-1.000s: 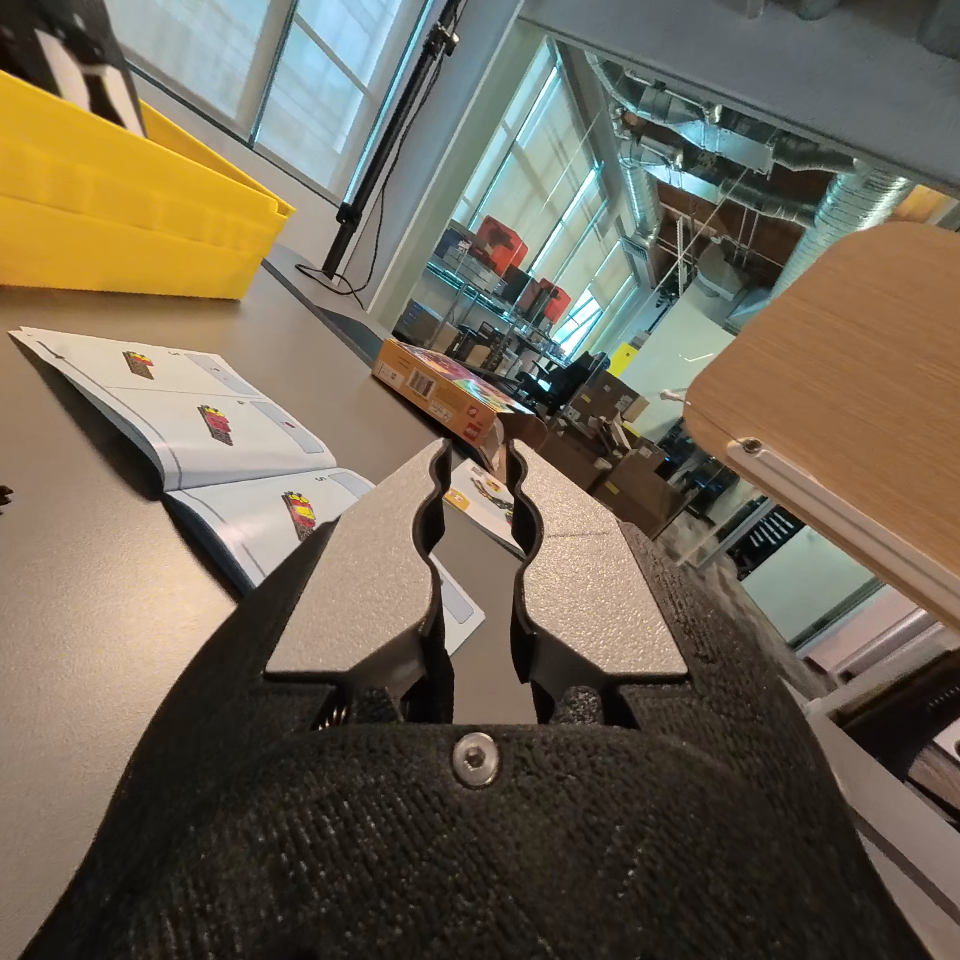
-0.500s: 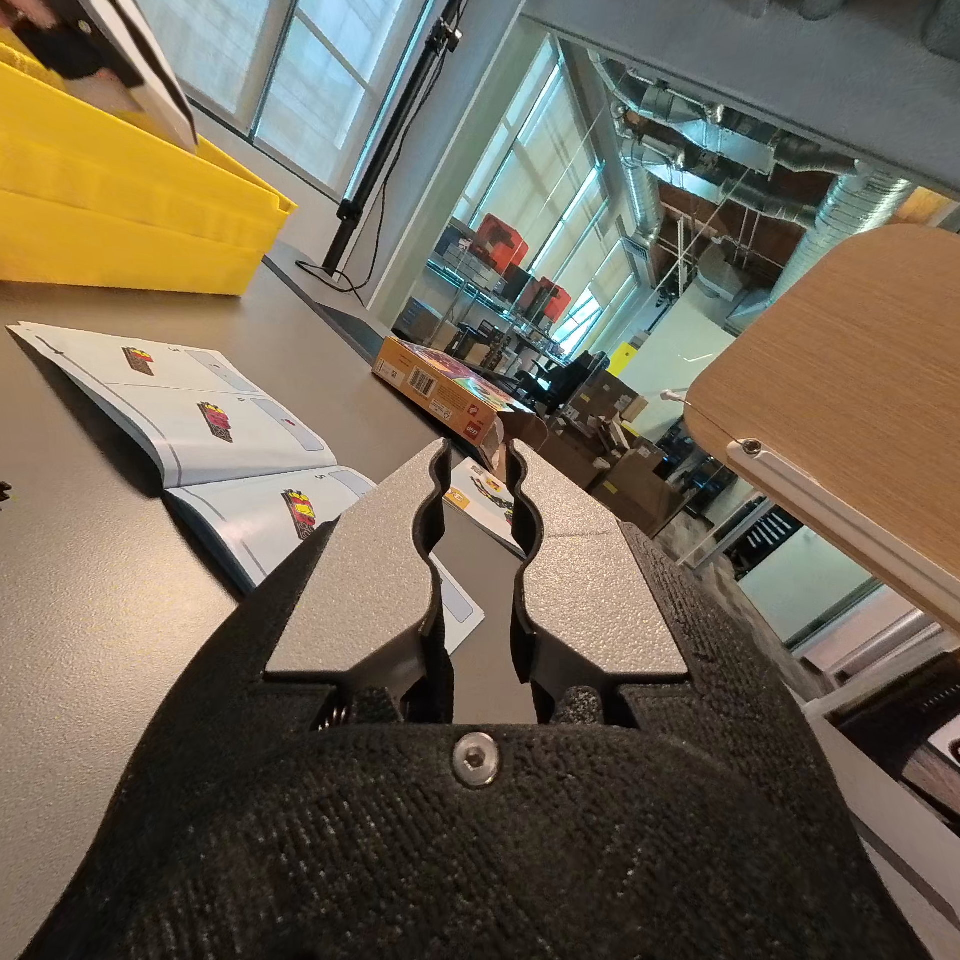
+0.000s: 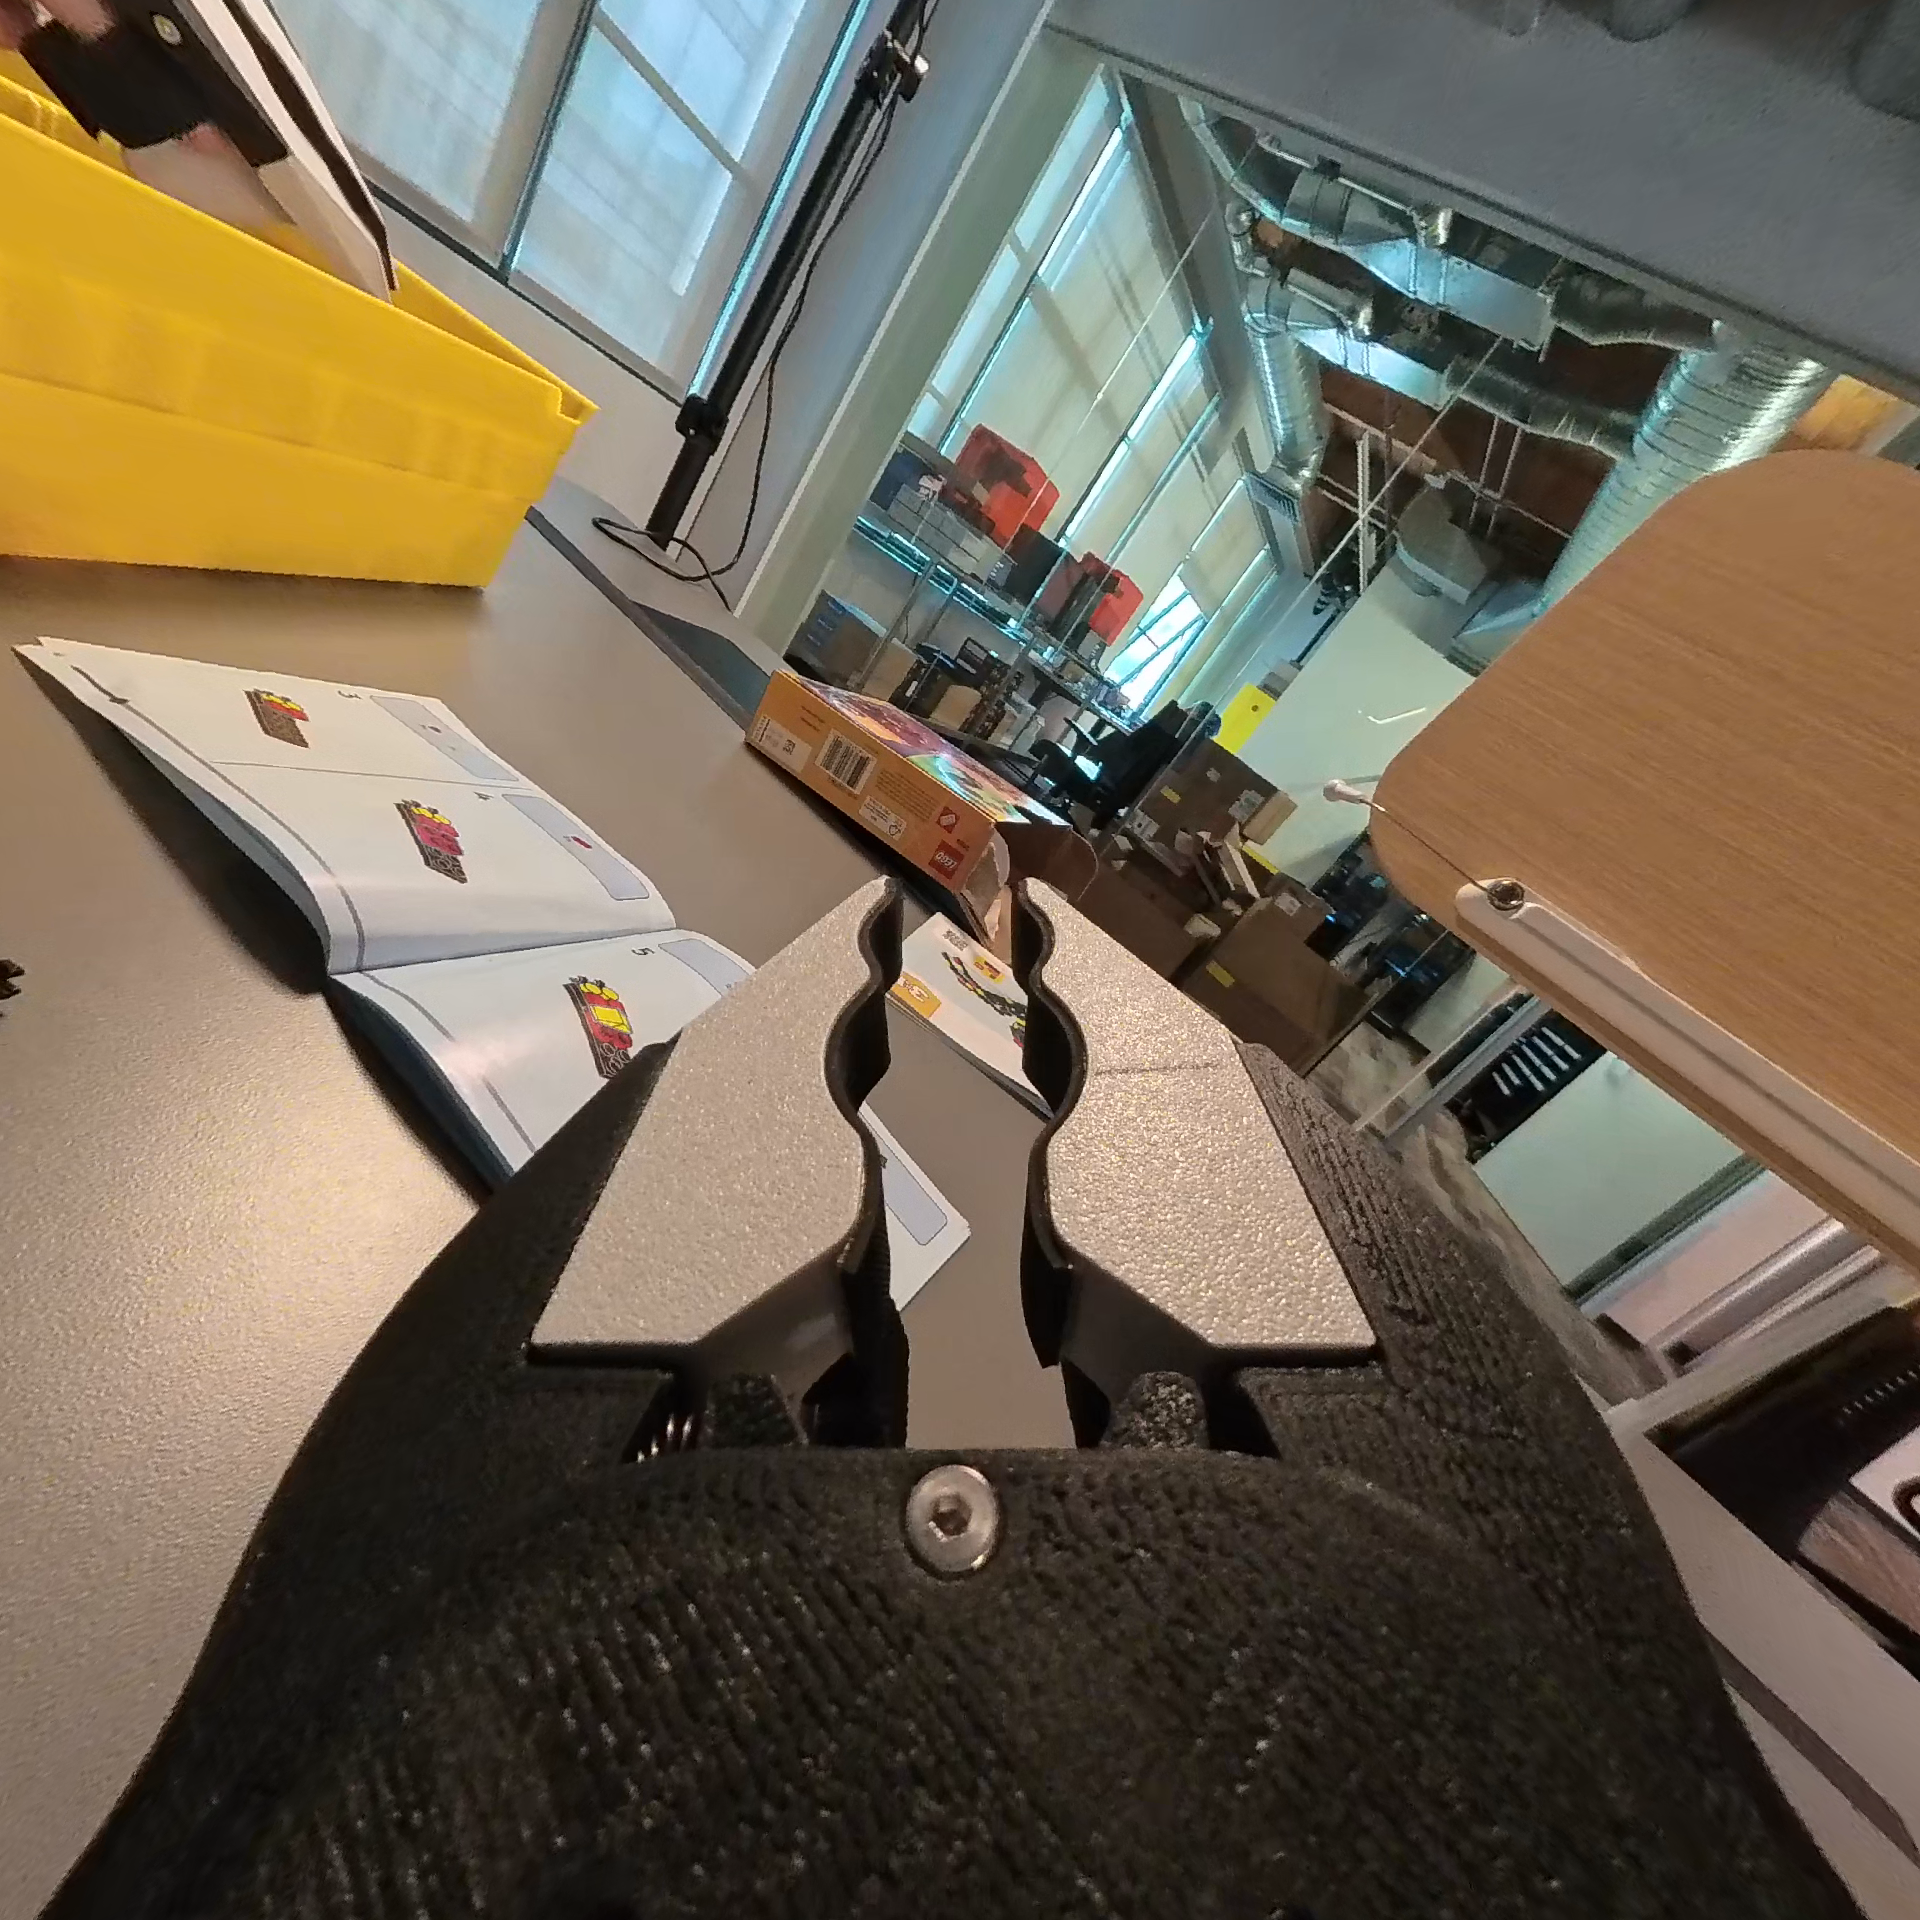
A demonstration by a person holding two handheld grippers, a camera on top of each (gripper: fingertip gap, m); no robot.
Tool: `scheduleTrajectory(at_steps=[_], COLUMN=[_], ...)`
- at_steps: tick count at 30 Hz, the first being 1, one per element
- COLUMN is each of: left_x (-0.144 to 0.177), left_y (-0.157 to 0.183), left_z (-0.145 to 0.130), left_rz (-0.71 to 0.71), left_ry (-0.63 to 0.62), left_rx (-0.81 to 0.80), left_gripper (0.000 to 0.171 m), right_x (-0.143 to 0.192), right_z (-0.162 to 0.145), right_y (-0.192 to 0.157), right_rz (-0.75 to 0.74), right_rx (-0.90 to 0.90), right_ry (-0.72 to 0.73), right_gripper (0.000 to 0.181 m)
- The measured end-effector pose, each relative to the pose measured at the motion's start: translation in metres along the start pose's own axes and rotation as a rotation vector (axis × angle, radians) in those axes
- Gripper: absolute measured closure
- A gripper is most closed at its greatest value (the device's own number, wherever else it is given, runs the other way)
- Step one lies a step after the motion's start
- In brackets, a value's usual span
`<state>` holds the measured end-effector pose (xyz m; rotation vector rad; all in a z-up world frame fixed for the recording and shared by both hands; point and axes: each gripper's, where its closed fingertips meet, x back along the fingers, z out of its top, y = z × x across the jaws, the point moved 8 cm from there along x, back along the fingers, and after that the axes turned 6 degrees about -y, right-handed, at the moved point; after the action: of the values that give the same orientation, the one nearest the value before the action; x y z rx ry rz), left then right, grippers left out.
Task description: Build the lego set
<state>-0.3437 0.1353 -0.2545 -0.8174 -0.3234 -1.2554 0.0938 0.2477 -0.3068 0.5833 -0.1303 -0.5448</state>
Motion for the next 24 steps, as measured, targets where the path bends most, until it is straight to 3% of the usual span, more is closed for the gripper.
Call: scheduleTrajectory(at_steps=[24], left_x=[-0.0068], left_y=[0.0063], left_z=[-0.0073], left_rz=[-0.067], left_ry=[-0.074], left_rx=[-0.014], left_gripper=[0.153], right_x=[0.0003], right_z=[0.0005], right_y=[0.0006], right_rz=[-0.002], right_rx=[-0.001], right_ry=[-0.002], right_gripper=[0.163])
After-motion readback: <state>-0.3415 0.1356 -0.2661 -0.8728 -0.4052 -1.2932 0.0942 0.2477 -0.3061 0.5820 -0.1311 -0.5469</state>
